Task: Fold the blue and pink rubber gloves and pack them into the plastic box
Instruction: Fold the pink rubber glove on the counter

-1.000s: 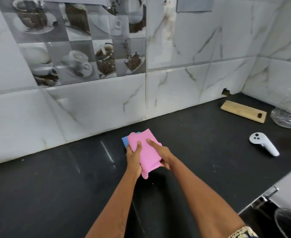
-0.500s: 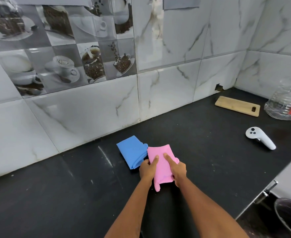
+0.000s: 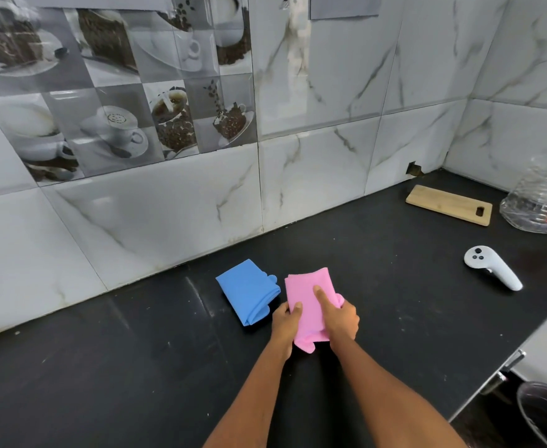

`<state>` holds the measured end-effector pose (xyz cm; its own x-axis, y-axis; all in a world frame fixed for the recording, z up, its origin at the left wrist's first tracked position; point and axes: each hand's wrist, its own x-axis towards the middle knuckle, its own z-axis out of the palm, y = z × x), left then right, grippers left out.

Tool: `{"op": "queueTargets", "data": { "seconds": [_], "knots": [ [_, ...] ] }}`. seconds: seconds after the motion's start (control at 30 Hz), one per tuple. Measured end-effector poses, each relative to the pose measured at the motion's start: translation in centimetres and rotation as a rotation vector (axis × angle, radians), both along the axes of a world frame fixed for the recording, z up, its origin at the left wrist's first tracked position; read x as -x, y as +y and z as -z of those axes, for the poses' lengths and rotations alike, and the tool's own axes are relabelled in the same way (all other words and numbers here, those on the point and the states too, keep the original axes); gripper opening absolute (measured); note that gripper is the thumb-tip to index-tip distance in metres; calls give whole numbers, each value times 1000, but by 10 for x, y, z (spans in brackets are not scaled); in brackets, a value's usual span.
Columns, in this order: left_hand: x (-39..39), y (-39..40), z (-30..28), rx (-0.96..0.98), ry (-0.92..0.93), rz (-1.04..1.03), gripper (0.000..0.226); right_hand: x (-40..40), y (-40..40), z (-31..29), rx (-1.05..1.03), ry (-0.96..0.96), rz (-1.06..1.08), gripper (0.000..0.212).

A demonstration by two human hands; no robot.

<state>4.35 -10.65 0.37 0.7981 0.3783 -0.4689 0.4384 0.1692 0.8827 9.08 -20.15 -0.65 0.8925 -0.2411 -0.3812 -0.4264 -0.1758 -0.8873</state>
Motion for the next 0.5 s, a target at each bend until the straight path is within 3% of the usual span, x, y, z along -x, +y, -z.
{"op": "queueTargets", "data": {
  "seconds": [0.13, 0.27, 0.4, 0.5],
  "knots": [
    [0, 10, 1, -397, 191, -24, 29, 9, 18, 3, 191, 123, -69, 66],
    [2, 9, -8, -781, 332, 55, 35, 13, 34, -1, 653, 89, -48, 72],
    [5, 9, -7, -1005, 222, 102, 43, 12, 25, 4, 947, -239, -12, 78],
    [3, 11, -1, -1225, 78, 173, 43, 5, 22, 5, 1120, -452, -224, 64]
  ]
}}
